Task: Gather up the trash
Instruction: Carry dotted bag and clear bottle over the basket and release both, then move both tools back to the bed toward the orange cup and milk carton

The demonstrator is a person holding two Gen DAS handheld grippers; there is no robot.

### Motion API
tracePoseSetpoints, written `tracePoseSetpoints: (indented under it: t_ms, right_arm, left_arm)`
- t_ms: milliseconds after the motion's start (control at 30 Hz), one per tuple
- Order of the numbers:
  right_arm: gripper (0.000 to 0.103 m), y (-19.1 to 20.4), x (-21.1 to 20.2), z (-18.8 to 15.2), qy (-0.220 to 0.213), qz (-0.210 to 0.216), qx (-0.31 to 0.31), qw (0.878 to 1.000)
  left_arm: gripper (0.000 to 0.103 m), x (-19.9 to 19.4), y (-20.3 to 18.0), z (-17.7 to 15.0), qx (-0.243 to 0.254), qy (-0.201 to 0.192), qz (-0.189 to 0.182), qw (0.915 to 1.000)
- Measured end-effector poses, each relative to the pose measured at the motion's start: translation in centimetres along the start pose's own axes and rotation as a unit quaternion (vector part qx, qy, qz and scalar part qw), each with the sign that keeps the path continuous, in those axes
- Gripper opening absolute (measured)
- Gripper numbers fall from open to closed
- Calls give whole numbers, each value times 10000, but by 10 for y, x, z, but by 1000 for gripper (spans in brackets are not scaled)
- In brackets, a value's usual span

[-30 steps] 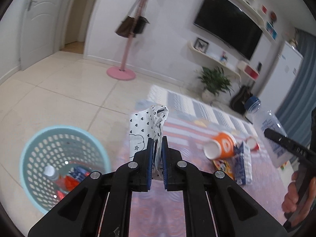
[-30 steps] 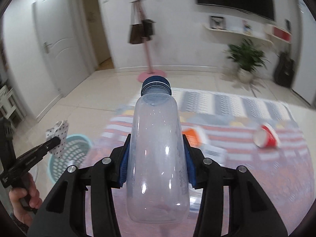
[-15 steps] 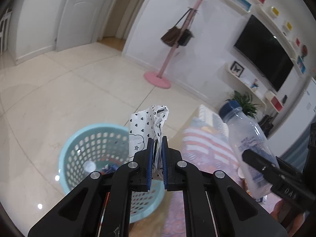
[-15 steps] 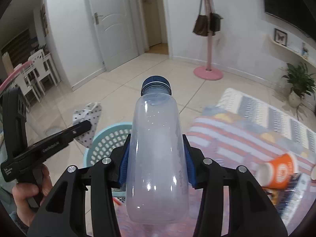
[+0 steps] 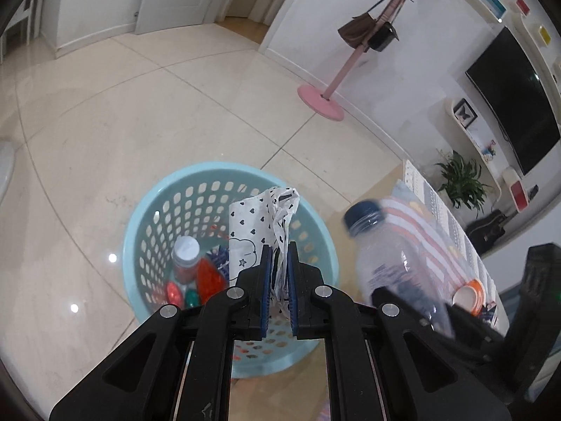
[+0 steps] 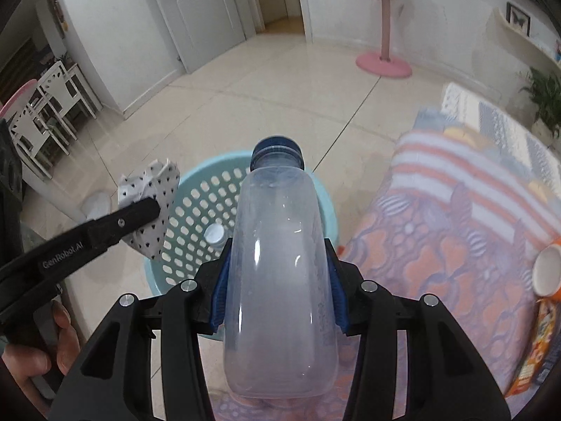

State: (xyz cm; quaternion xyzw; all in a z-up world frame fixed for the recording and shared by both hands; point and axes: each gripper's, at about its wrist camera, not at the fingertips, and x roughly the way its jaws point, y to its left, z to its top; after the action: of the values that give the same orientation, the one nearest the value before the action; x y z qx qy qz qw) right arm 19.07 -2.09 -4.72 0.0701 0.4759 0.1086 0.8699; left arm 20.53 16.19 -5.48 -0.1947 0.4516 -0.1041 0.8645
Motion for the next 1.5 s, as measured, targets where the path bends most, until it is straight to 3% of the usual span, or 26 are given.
tracePoseSetpoints:
  t_ms: [133, 200, 400, 800, 967, 1067, 1267, 1500]
  right_arm:
    - [44, 1, 7, 0, 66, 70, 55, 9999]
    - [44, -2, 8, 1, 151, 120, 147, 9997]
    - [44, -9, 0, -1, 107, 213, 159, 9996]
    - [45, -23, -33, -7, -244, 144, 35, 9996]
    - [57, -46, -71, -10, -709, 34, 161, 9973]
    - [58, -66, -100, -13, -1043, -163, 262, 9941]
    - [70, -113, -157, -32, -1733, -793, 529, 9802]
    - [86, -180, -201, -82, -2362, -2133, 909, 9436]
  left_arm:
    - [8, 0, 6, 0, -106, -36, 44, 9999]
    - [27, -3, 7, -2, -169, -53, 18, 9998]
    - [51, -18, 1, 1, -163, -328, -33, 9993]
    - [62, -29, -23, 1, 70, -625, -165, 9979]
    - [65, -38, -56, -4, 501, -909, -328, 9941]
    - [65, -39, -79, -12, 765, -986, -491, 9910]
    - [70, -30, -130, -38, 1445, -905, -918, 9811]
    - [71, -8, -185, -72, 2057, -482, -1514, 9656]
